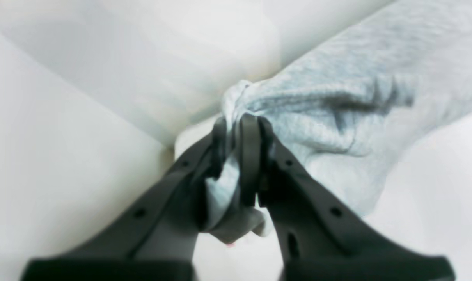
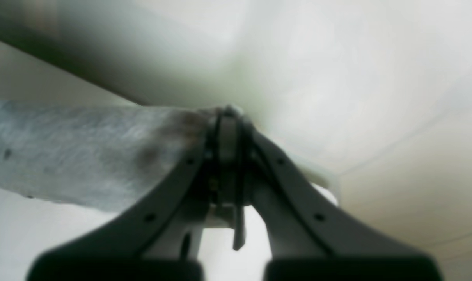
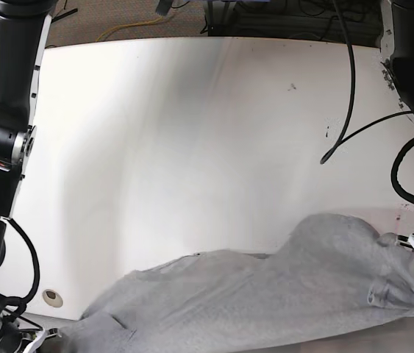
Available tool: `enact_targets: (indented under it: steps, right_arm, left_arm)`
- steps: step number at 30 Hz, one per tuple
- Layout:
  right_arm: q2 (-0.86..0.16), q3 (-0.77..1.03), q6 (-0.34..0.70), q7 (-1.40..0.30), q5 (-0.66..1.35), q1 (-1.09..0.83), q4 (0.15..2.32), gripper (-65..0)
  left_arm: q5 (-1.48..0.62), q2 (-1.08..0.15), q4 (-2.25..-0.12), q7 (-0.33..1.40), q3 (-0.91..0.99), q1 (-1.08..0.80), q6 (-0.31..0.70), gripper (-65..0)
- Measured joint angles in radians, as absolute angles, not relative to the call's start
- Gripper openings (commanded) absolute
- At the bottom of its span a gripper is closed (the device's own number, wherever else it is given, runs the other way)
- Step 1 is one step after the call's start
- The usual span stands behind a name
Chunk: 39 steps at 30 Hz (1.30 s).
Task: Fold the T-shirt properly
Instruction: 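Lift the shirt with both grippers and stretch it apart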
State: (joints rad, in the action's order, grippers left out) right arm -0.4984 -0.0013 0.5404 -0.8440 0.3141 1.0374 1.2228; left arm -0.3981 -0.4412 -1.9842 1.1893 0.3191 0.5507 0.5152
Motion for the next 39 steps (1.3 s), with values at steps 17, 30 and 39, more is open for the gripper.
enact_targets:
  steps: [17, 30, 39]
  right_arm:
    - [-0.532, 0.110, 0.544, -0.872, 0.313, 0.767, 1.403, -65.0]
    - [-0.496, 0.286, 0.545, -0.904, 0.314, 0.387, 1.565, -65.0]
    - [-0.426, 0.397, 0.544, -0.897, 0.321, 0.150, 1.655, -65.0]
  left_arm:
    - [-0.410, -0.439, -1.985, 1.209, 0.340, 0.373, 0.582, -64.7]
    - [-0.410, -0.437, -1.985, 1.201, 0.409, 0.073, 0.703, -64.7]
    - [-0.400, -0.434, -1.984, 1.204, 0.431, -0.138, 0.704, -65.0]
